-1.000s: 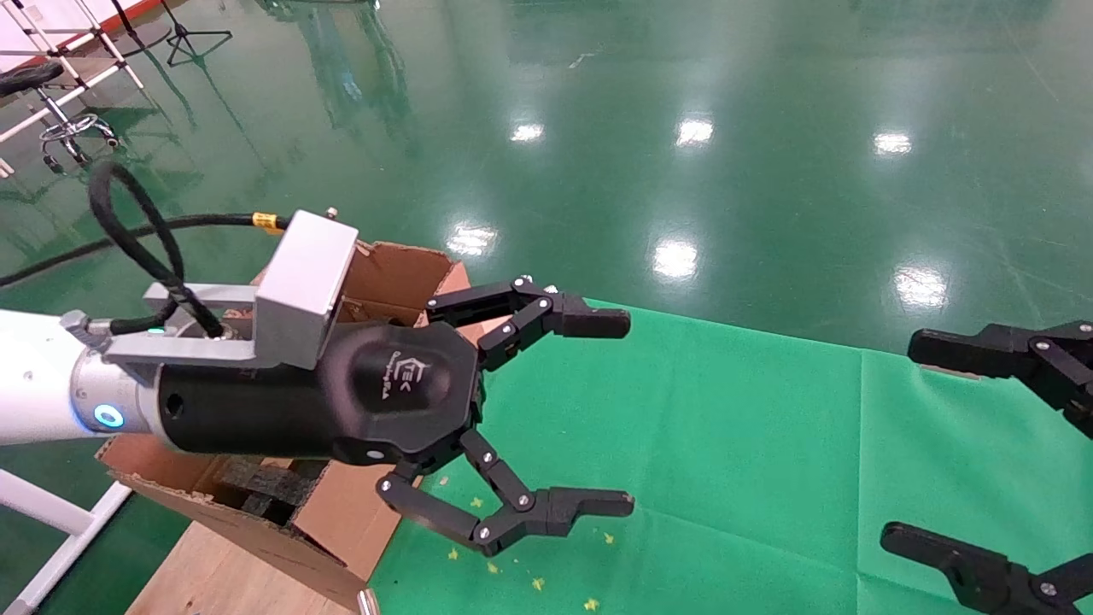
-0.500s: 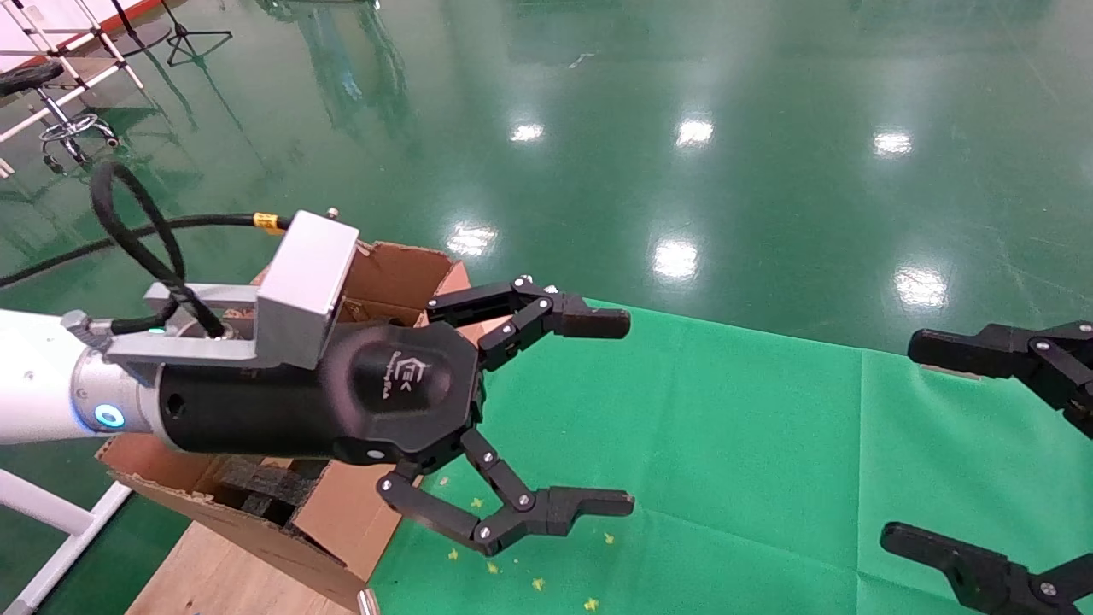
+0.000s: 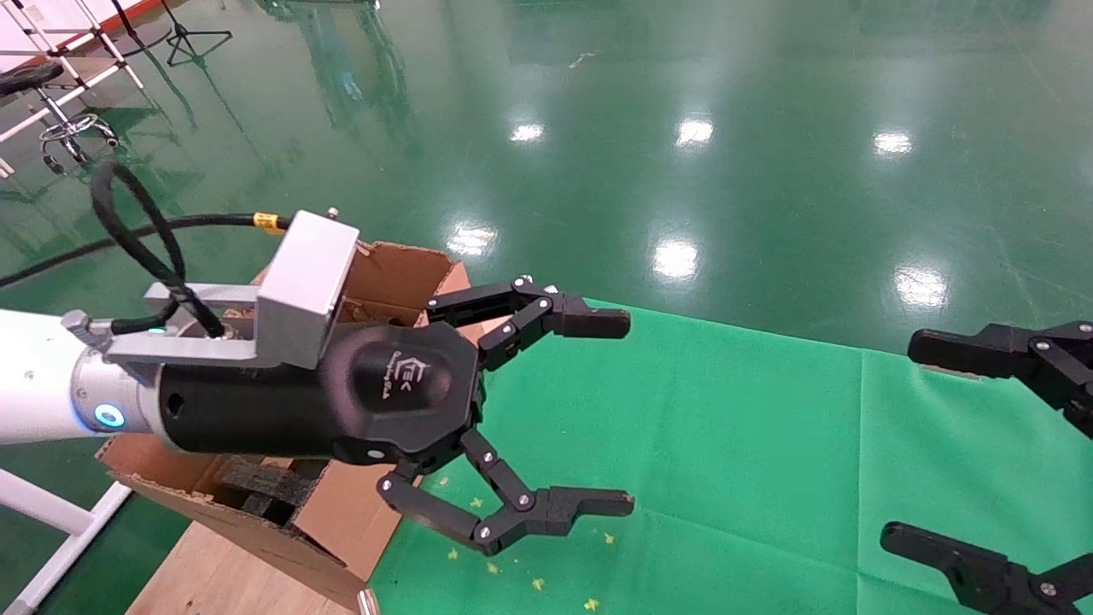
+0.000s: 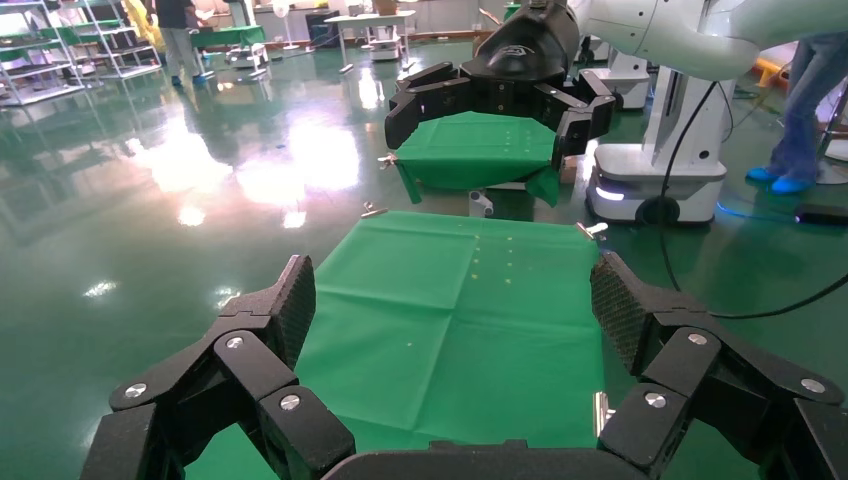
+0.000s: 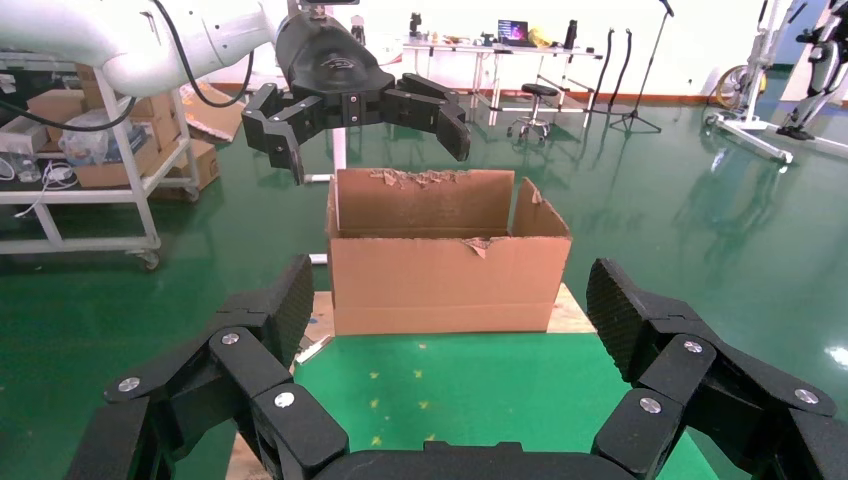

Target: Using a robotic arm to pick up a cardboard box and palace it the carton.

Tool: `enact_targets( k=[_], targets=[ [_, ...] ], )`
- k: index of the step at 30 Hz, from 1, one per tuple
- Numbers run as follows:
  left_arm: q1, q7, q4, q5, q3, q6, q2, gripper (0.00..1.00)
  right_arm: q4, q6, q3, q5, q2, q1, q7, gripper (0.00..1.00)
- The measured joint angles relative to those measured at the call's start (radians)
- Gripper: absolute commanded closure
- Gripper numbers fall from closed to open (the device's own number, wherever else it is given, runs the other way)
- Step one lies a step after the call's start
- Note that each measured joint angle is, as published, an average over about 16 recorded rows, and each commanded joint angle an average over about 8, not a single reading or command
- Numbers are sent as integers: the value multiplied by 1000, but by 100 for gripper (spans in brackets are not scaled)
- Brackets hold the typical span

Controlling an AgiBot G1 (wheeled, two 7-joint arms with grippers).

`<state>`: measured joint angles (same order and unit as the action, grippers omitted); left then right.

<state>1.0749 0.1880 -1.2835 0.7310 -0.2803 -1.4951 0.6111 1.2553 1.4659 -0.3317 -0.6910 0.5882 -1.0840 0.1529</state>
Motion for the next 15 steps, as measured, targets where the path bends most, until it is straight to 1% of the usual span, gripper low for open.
enact_targets(
  k=[15],
  targets=[
    [0, 0, 0, 0, 0, 0, 0, 0, 0, 0, 0, 0, 0, 0, 0, 0]
  ],
)
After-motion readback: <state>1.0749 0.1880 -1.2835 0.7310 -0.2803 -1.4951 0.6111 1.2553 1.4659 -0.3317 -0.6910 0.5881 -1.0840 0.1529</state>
